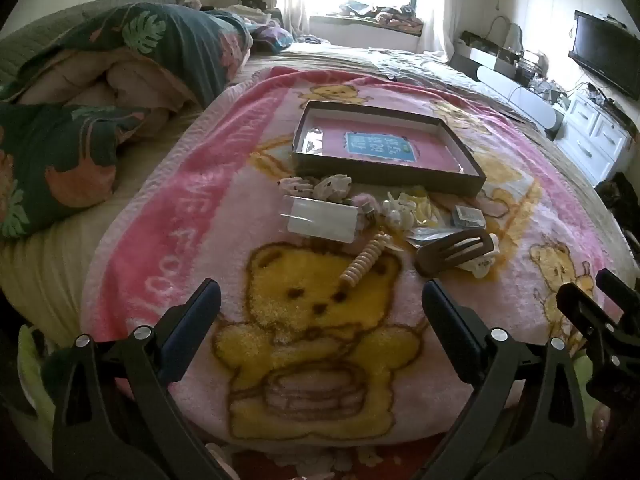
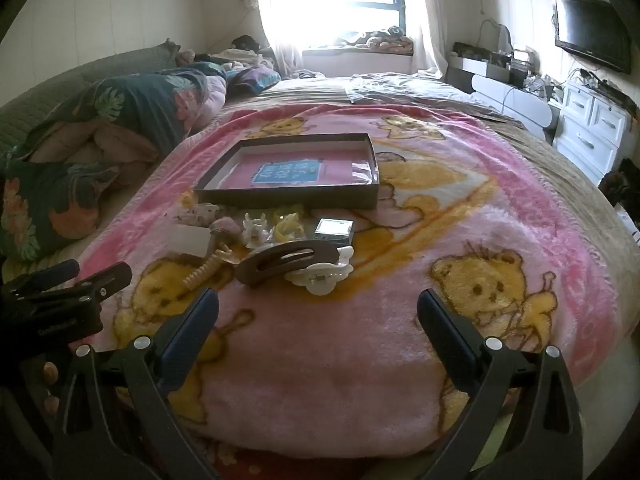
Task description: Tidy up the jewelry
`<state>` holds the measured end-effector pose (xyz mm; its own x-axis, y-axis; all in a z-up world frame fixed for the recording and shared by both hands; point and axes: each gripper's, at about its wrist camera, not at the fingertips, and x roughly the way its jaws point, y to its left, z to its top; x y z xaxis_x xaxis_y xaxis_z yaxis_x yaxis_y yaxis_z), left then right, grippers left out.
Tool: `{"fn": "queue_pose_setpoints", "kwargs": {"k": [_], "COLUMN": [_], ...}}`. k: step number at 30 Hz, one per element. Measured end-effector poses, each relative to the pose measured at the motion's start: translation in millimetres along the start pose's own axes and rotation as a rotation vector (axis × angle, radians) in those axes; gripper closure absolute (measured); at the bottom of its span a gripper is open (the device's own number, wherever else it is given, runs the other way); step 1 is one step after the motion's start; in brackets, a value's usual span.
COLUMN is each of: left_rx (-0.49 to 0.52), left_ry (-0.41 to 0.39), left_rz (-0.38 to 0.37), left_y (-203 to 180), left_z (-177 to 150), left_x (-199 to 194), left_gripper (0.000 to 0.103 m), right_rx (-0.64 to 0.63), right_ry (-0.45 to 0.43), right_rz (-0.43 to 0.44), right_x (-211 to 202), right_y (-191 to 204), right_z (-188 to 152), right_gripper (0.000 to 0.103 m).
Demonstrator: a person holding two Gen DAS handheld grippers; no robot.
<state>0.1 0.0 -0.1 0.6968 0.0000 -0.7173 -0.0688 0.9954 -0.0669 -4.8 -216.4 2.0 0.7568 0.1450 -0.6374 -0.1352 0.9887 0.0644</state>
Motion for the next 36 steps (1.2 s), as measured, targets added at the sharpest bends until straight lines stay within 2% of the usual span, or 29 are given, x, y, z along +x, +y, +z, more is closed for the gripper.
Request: {"fn": "queue_pose_setpoints", "kwargs": {"k": [36], "left_rx": [0.003], "left_ry": [0.0], "left_rz": [0.001], "left_y": [0.3], "left_z": [-0.2], "left_x": [-0.2], "left_gripper": [0.009], "right_rx": [0.005], "right_ry": [-0.002], "right_rz": [0.009], "right_x": [-3.1], "right_y": [2.9], "right_z": [0.9], "right_gripper": [0.004]}}
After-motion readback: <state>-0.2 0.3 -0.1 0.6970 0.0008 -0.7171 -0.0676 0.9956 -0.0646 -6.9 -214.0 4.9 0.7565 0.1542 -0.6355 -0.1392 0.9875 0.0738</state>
